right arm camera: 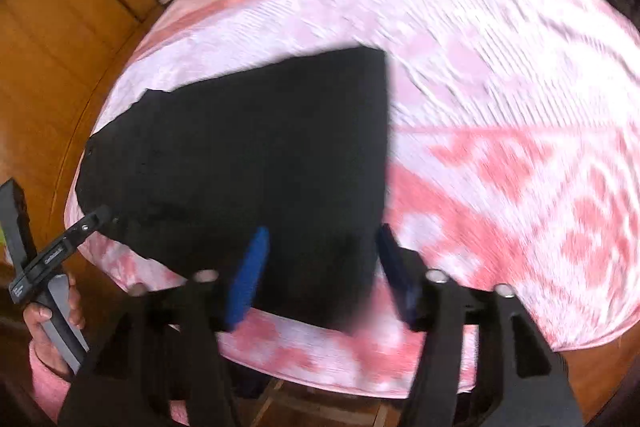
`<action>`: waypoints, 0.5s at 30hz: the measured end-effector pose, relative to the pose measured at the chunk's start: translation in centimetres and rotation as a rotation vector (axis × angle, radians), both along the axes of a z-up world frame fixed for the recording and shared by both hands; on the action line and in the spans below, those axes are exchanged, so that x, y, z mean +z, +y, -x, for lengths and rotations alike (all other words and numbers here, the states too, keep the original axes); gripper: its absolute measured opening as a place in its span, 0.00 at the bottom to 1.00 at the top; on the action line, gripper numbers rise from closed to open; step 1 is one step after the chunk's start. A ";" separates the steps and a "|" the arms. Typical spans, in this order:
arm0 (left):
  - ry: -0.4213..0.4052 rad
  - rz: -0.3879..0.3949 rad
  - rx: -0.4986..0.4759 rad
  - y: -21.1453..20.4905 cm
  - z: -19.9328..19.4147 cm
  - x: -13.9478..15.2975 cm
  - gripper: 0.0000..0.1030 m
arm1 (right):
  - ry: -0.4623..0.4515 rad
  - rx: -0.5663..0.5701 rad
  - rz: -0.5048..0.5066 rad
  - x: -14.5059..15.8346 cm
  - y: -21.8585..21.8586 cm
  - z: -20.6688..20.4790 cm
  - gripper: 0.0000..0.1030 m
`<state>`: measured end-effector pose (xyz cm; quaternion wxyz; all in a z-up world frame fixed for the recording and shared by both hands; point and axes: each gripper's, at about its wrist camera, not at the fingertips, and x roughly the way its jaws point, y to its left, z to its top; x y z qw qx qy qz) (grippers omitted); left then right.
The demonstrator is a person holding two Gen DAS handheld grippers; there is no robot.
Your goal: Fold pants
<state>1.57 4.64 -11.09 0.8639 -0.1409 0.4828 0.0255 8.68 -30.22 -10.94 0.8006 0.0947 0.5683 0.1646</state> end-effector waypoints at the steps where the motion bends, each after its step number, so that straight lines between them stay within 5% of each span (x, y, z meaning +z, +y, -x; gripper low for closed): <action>1: 0.001 -0.008 -0.011 -0.5 -0.1 0.0 0.88 | 0.019 -0.004 -0.007 -0.7 -0.5 0.1 0.70; 9: -0.009 -0.036 -0.053 -2.6 -0.2 0.6 0.88 | 0.164 0.098 -0.235 -5.5 0.2 0.1 0.75; 12: -0.016 -0.035 -0.048 -2.7 -0.2 1.0 0.88 | 0.166 0.098 -0.253 -5.8 0.4 -0.1 0.64; 15: -0.028 -0.031 -0.048 -2.8 -0.2 1.5 0.88 | 0.145 0.102 -0.249 -5.0 -0.5 -0.2 0.36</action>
